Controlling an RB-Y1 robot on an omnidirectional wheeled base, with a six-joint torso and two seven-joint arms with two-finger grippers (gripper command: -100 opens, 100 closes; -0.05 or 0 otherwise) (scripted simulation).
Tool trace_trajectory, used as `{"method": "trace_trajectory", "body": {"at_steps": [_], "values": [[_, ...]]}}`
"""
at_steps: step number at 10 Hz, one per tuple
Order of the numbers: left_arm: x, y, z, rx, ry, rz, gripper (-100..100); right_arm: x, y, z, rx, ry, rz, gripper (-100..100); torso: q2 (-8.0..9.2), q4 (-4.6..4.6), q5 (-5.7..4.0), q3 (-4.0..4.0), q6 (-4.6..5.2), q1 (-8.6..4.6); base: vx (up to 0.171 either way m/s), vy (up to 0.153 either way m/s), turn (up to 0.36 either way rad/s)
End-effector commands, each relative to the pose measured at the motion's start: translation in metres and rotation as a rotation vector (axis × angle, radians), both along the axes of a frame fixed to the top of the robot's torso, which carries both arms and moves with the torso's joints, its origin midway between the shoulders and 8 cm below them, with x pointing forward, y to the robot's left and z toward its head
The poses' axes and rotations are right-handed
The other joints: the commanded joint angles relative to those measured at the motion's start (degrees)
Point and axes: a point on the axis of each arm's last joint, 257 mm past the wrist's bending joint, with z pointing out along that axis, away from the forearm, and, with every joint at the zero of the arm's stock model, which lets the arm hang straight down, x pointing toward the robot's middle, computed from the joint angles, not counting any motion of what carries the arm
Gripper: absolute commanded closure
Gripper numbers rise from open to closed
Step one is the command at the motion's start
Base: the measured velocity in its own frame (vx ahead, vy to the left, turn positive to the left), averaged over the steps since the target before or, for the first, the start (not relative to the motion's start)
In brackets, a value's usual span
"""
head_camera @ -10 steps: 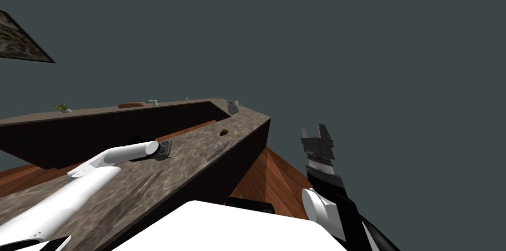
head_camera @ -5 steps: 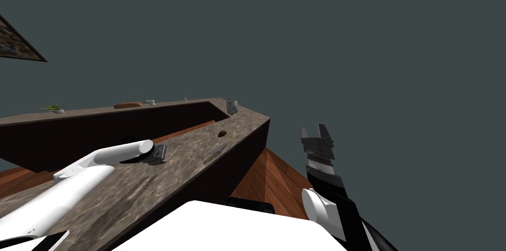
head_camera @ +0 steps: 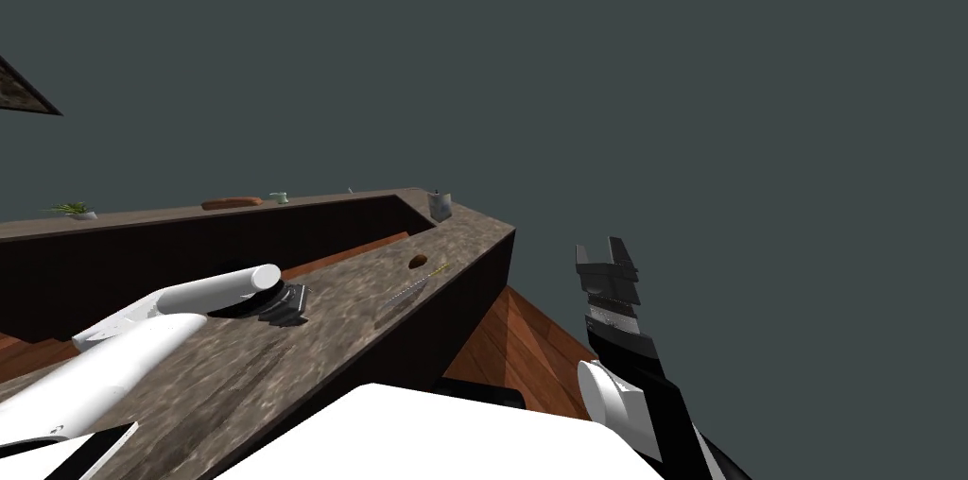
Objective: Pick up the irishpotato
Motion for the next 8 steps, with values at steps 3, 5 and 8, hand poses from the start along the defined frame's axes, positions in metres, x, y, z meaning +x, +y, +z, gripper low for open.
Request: {"method": "trace_trajectory", "body": {"at_steps": [3,5,8], "values": [[-0.022,-0.008,-0.008,-0.095,0.054,0.044,-100,0.0,0.0,0.0,0.0,0.0,0.0,0,0.09,0.03,0.0,0.06,0.01,0.0,0.064,-0.034,-0.01],[-0.032,-0.015,-0.01,-0.159,0.077,0.073,-100,0.0,0.0,0.0,0.0,0.0,0.0,0,0.02,0.01,0.0,0.02,0.01,-0.01,0.1,-0.043,-0.02],[-0.045,-0.032,-0.012,-0.274,0.103,0.116,-100,0.0,0.0,0.0,0.0,0.0,0.0,0,-0.09,-0.02,-0.01,-0.06,0.0,-0.05,0.139,-0.058,-0.028]]}}
